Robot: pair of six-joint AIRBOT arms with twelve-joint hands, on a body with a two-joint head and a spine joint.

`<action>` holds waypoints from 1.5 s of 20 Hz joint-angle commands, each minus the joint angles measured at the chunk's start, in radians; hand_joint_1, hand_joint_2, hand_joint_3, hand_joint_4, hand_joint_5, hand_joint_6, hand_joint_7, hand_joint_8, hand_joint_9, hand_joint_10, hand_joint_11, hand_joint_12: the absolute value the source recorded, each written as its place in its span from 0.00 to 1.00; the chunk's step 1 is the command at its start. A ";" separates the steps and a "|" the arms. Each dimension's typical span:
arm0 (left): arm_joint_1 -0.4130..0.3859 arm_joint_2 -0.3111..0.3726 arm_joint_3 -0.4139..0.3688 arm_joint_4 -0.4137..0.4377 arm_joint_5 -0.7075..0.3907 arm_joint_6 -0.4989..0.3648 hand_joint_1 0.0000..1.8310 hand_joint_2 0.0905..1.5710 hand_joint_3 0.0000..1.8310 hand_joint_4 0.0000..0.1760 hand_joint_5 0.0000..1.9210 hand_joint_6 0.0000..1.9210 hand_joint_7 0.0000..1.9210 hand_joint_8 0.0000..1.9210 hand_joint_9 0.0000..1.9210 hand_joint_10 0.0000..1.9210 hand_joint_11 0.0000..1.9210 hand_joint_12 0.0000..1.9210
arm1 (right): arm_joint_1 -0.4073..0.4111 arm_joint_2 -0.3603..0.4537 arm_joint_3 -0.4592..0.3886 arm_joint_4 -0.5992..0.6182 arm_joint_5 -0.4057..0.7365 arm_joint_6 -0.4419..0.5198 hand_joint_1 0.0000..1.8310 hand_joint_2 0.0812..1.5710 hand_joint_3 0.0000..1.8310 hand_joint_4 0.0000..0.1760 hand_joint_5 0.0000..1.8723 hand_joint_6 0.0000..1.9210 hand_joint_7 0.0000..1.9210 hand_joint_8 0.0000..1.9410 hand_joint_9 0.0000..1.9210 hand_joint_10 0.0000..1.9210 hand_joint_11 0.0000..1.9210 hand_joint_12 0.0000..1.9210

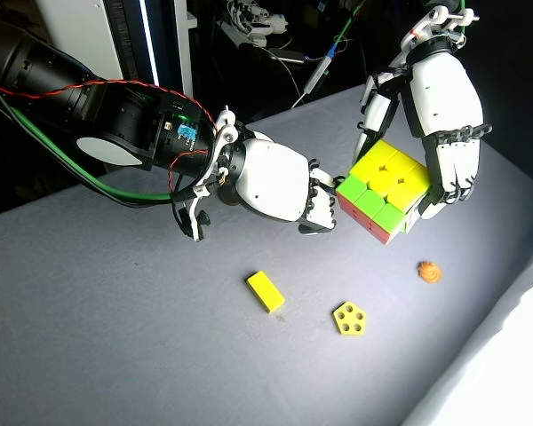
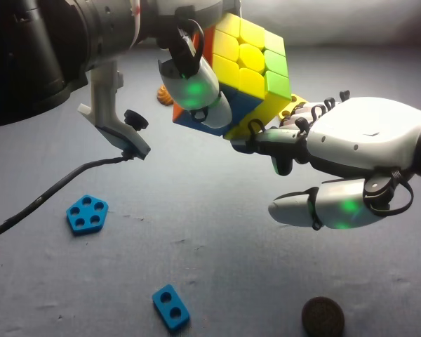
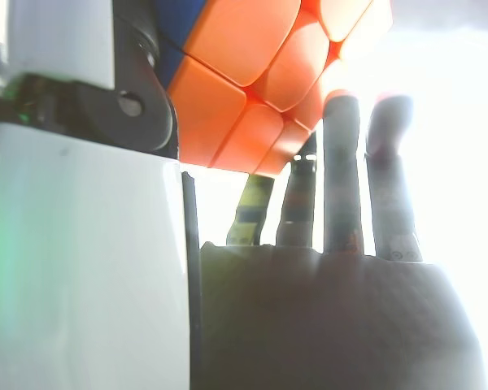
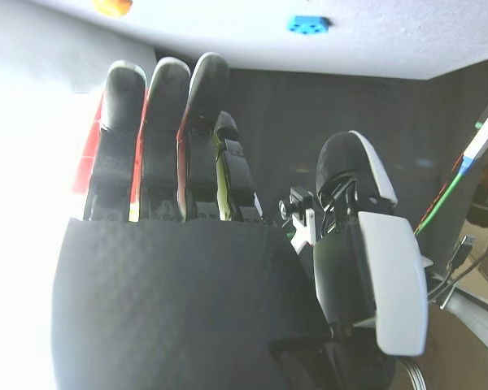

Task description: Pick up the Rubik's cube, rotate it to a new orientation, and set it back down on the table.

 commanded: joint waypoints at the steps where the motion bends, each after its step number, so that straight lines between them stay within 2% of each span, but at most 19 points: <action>1: -0.017 0.007 -0.004 0.025 0.058 -0.013 0.56 0.90 0.00 0.00 0.28 0.86 0.21 1.00 0.16 1.00 0.19 1.00 | 0.006 0.011 -0.003 0.011 0.122 0.013 0.11 0.82 0.00 0.00 0.03 0.00 0.16 0.61 0.13 0.91 0.09 1.00; 6: -0.018 0.008 -0.004 0.024 0.059 -0.013 0.55 0.91 0.00 0.00 0.27 0.89 0.21 1.00 0.15 1.00 0.17 1.00 | 0.000 0.128 -0.146 0.010 0.110 0.018 0.11 0.82 0.00 0.00 0.05 0.00 0.18 0.61 0.13 0.89 0.07 1.00; 11: -0.017 0.009 -0.004 0.018 0.060 -0.014 0.54 0.91 0.00 0.00 0.26 0.90 0.21 1.00 0.16 1.00 0.18 1.00 | 0.014 0.294 -0.290 -0.040 0.099 0.041 0.12 0.81 0.00 0.00 0.06 0.01 0.16 0.63 0.13 0.91 0.08 1.00; 13: -0.014 0.010 -0.002 0.018 0.063 -0.016 0.54 0.91 0.00 0.02 0.26 0.90 0.21 1.00 0.16 1.00 0.19 1.00 | 0.041 0.350 -0.329 -0.092 0.094 0.063 0.11 0.81 0.00 0.00 0.04 0.00 0.17 0.62 0.13 0.90 0.09 1.00; 16: 0.002 0.010 0.006 0.036 0.088 -0.055 0.55 0.91 0.00 0.00 0.26 0.89 0.22 1.00 0.17 1.00 0.18 1.00 | 0.087 0.421 -0.344 -0.092 0.065 0.117 0.10 0.81 0.00 0.00 0.05 0.00 0.15 0.61 0.14 0.89 0.10 1.00; 18: 0.029 0.010 0.005 0.119 0.097 -0.163 0.55 0.91 0.00 0.00 0.26 0.88 0.22 1.00 0.17 1.00 0.18 1.00 | 0.095 0.462 -0.338 -0.092 0.069 0.131 0.09 0.81 0.00 0.00 0.07 0.01 0.16 0.54 0.14 0.78 0.07 1.00; 20: 0.051 0.010 0.006 0.166 0.109 -0.223 0.54 0.91 0.00 0.02 0.25 0.90 0.22 1.00 0.17 1.00 0.19 1.00 | 0.095 0.471 -0.327 -0.092 0.073 0.132 0.05 0.82 0.00 0.00 0.06 0.01 0.13 0.39 0.09 0.66 0.02 0.99; 21: 0.063 0.010 0.010 0.172 0.121 -0.236 0.54 0.91 0.00 0.00 0.26 0.89 0.21 1.00 0.17 1.00 0.19 1.00 | 0.095 0.471 -0.321 -0.092 0.081 0.128 0.03 0.82 0.00 0.00 0.07 0.01 0.14 0.31 0.07 0.60 0.00 0.93; 22: 0.073 0.010 0.013 0.202 0.133 -0.272 0.55 0.91 0.00 0.00 0.27 0.88 0.21 1.00 0.16 1.00 0.19 1.00 | 0.096 0.471 -0.316 -0.092 0.092 0.114 0.01 0.82 0.00 0.00 0.05 0.00 0.09 0.19 0.01 0.47 0.00 0.75; 23: 0.100 0.010 0.013 0.312 0.137 -0.394 0.55 0.90 0.00 0.00 0.27 0.88 0.21 1.00 0.16 1.00 0.18 1.00 | 0.097 0.471 -0.310 -0.093 0.100 0.108 0.00 0.82 0.00 0.00 0.04 0.00 0.10 0.12 0.01 0.41 0.00 0.68; 24: 0.113 0.010 0.013 0.357 0.137 -0.449 0.55 0.90 0.00 0.00 0.28 0.87 0.21 1.00 0.16 1.00 0.18 1.00 | 0.098 0.470 -0.309 -0.093 0.100 0.104 0.00 0.80 0.00 0.00 0.01 0.00 0.04 0.04 0.00 0.15 0.00 0.21; 25: 0.134 0.010 0.013 0.418 0.136 -0.523 0.55 0.91 0.00 0.00 0.27 0.89 0.21 1.00 0.16 1.00 0.18 1.00 | 0.098 0.469 -0.309 -0.093 0.100 0.097 0.00 0.80 0.00 0.00 0.00 0.00 0.02 0.01 0.00 0.05 0.00 0.04; 26: 0.149 0.010 0.013 0.457 0.133 -0.571 0.54 0.91 0.00 0.00 0.26 0.90 0.21 1.00 0.15 1.00 0.18 1.00 | 0.098 0.468 -0.309 -0.093 0.098 0.096 0.00 0.79 0.00 0.00 0.00 0.00 0.00 0.00 0.00 0.01 0.00 0.01; 30: 0.239 0.010 0.013 0.708 0.103 -0.880 0.55 0.90 0.00 0.00 0.27 0.87 0.22 1.00 0.16 1.00 0.18 1.00 | 0.103 0.459 -0.309 -0.093 0.092 0.091 0.00 0.78 0.00 0.00 0.00 0.00 0.00 0.00 0.00 0.00 0.00 0.00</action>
